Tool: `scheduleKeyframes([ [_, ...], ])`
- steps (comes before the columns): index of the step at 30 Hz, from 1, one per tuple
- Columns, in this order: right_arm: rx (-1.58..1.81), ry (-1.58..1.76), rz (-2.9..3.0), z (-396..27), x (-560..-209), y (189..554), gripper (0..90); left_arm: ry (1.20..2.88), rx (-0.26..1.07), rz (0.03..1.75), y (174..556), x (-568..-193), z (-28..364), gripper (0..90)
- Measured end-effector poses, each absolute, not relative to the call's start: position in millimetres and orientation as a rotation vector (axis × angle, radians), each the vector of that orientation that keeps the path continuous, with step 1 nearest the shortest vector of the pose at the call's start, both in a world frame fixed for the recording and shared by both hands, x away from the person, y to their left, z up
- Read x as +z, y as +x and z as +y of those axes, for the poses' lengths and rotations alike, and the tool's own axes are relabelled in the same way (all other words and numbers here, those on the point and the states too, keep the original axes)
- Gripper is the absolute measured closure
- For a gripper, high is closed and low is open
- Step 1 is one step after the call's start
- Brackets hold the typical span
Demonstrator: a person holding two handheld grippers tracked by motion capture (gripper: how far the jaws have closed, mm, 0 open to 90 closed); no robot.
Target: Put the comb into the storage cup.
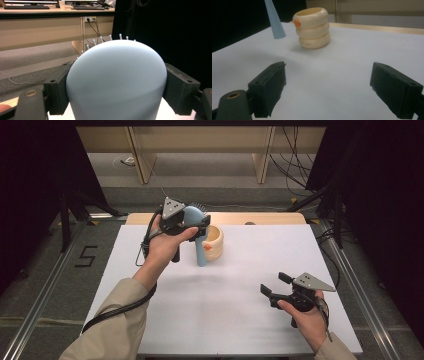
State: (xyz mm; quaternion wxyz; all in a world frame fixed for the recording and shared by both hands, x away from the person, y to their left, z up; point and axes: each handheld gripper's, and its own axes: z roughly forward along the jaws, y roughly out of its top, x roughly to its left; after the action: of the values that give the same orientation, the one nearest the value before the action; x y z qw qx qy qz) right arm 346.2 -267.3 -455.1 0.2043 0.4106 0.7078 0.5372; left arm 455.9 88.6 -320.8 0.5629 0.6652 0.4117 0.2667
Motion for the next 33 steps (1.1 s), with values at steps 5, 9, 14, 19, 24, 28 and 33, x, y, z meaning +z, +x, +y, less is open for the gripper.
scheduleKeyframes([
  [5,1.494,1.147,1.967,-269.7,-455.3,345.5,14.0,1.557,0.639,0.978,456.6,-319.4,89.1,19.7],
  [9,1.496,1.147,1.965,-270.9,-455.3,345.2,14.0,1.556,0.642,0.978,456.9,-319.2,89.4,19.7],
  [14,1.492,1.151,1.967,-272.0,-455.4,344.5,14.0,1.557,0.639,0.976,457.5,-320.0,89.2,19.7],
  [19,1.492,1.150,1.968,-272.7,-455.4,343.7,14.0,1.552,0.646,0.980,459.0,-319.6,90.5,19.7],
  [24,1.486,1.151,1.969,-273.7,-455.8,343.2,14.0,1.541,0.654,0.985,460.3,-317.8,91.0,19.7],
  [28,1.490,1.152,1.962,-275.0,-455.7,342.7,14.0,1.538,0.665,0.983,460.8,-316.8,90.3,19.7],
  [33,1.486,1.149,1.960,-276.2,-456.2,342.1,13.6,1.537,0.669,0.981,461.9,-315.4,89.3,19.7],
])
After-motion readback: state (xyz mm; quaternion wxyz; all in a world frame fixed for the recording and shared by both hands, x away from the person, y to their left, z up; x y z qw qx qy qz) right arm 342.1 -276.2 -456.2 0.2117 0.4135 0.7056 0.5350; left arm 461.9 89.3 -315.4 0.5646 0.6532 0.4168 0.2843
